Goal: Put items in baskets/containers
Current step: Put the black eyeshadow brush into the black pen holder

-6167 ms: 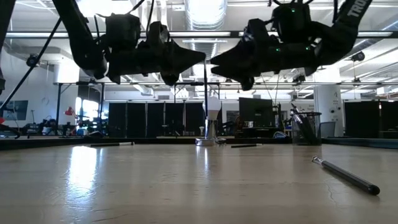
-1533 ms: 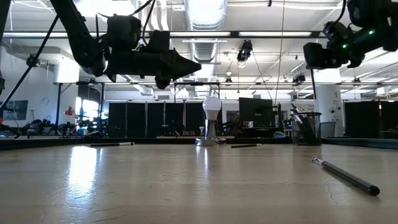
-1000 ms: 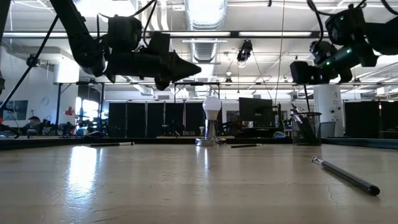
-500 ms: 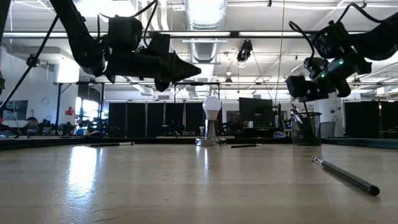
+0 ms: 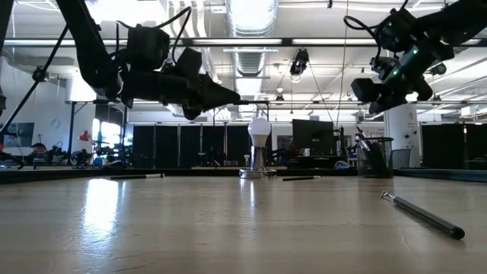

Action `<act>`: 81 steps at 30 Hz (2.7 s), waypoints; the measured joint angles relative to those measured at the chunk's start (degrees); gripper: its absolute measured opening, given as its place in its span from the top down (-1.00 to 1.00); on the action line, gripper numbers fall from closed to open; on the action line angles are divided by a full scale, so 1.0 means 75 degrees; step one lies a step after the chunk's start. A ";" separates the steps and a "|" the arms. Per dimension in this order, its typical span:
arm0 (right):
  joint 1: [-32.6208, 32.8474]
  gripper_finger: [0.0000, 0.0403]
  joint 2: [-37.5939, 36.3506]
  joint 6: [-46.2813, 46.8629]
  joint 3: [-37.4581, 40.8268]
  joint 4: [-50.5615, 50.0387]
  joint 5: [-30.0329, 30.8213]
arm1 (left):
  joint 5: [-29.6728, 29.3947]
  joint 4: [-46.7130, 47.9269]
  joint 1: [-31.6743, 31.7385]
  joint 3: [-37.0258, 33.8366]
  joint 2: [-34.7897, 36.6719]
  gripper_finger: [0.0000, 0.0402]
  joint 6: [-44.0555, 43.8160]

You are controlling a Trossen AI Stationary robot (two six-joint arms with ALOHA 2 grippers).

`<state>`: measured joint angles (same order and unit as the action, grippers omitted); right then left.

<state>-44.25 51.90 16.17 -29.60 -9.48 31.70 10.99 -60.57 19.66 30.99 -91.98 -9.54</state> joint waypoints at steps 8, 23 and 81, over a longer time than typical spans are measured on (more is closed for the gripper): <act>0.0278 0.95 0.0016 0.0766 -0.1082 -0.1951 -0.0393 | 0.0060 -0.0187 -0.0003 -0.0091 0.0009 1.00 -0.0140; 0.5789 0.96 0.0686 0.6053 -0.1999 -0.4137 0.1349 | -0.0255 -0.0661 0.0017 -0.0337 0.0012 1.00 0.0038; 0.9031 0.51 0.6968 1.2673 -0.4052 -0.3186 -0.2825 | -0.0249 -0.0530 0.0017 -0.0413 0.0015 1.00 -0.0087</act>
<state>23.49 104.16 111.21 -59.99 -33.38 10.52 9.13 -64.55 19.79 27.90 -91.88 -10.20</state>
